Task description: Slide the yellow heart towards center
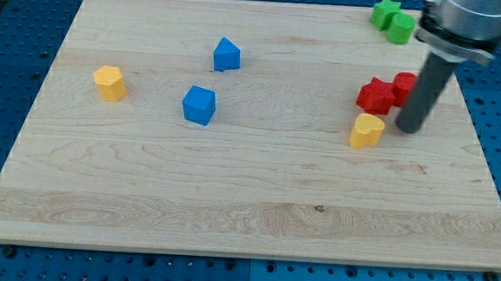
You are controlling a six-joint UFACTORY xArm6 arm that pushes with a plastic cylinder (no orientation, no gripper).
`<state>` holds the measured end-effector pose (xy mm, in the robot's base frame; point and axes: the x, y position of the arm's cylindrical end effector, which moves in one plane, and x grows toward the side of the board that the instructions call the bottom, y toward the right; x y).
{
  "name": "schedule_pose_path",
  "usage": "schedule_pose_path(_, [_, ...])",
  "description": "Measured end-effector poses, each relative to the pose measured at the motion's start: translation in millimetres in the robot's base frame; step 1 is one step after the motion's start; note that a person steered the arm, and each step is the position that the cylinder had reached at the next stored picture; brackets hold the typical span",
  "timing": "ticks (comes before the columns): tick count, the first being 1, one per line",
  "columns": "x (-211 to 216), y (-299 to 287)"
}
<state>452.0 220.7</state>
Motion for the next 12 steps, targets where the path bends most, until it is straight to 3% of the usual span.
schedule_pose_path(2, [42, -8])
schedule_pose_path(3, [21, -41])
schedule_pose_path(6, [22, -106])
schedule_pose_path(12, [-46, -117])
